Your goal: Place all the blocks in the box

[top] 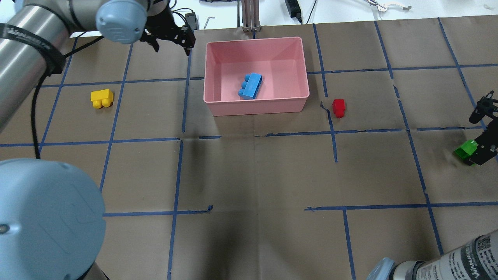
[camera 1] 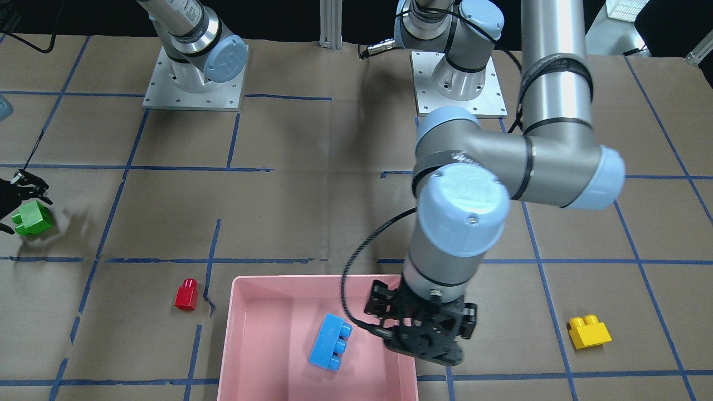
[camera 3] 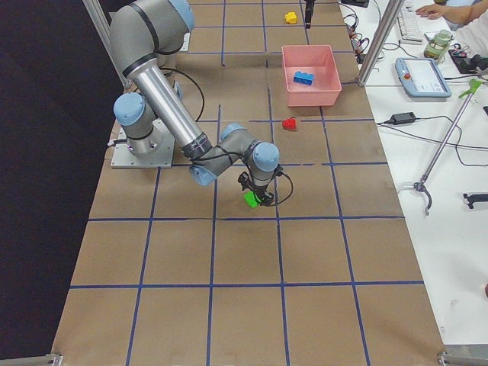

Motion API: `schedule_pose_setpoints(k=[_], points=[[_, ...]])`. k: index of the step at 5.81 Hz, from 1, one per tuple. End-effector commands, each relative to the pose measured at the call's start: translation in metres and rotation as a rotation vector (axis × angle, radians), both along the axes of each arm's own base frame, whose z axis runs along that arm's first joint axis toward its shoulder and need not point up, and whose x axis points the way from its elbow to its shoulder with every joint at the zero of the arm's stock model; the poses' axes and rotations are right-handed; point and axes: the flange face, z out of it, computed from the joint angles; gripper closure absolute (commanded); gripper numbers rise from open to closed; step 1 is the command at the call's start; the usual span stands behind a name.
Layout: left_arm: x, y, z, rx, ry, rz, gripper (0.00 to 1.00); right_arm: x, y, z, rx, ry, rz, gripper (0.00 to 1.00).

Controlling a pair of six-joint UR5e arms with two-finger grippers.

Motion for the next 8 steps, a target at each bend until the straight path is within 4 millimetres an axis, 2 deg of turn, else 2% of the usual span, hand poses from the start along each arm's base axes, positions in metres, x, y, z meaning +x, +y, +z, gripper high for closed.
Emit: schedule_pose_setpoints(k=[1, 2, 3, 4, 5, 6, 7, 8], points=[[0.14, 0.027, -0.032, 0.073, -0.007, -0.102, 0.0, 0.0, 0.0, 0.0, 0.002, 0.001, -0.004, 0.34], [0.187, 0.038, -0.042, 0.097, -0.008, -0.251, 0.0, -0.001, 0.0, 0.0, 0.001, 0.002, -0.004, 0.43], [0.223, 0.046, -0.064, 0.109, 0.003, -0.375, 0.01, -0.001, -0.001, 0.002, -0.005, 0.002, -0.004, 0.5], [0.233, 0.033, -0.084, 0.059, -0.044, -0.538, 0.01, -0.003, -0.003, 0.01, -0.015, 0.012, -0.013, 0.5], [0.241, 0.017, -0.111, 0.059, -0.059, -0.747, 0.01, -0.006, -0.008, 0.038, -0.049, 0.043, -0.021, 0.5], [0.244, 0.011, -0.123, 0.044, -0.096, -0.938, 0.01, 0.001, -0.01, 0.087, -0.1, 0.08, -0.026, 0.5], [0.244, 0.01, -0.135, 0.036, -0.105, -1.114, 0.01, 0.018, -0.009, 0.124, -0.121, 0.062, -0.066, 0.5], [0.242, 0.012, -0.152, 0.045, -0.083, -1.135, 0.01, 0.069, -0.033, 0.158, -0.158, 0.029, -0.074, 0.49]])
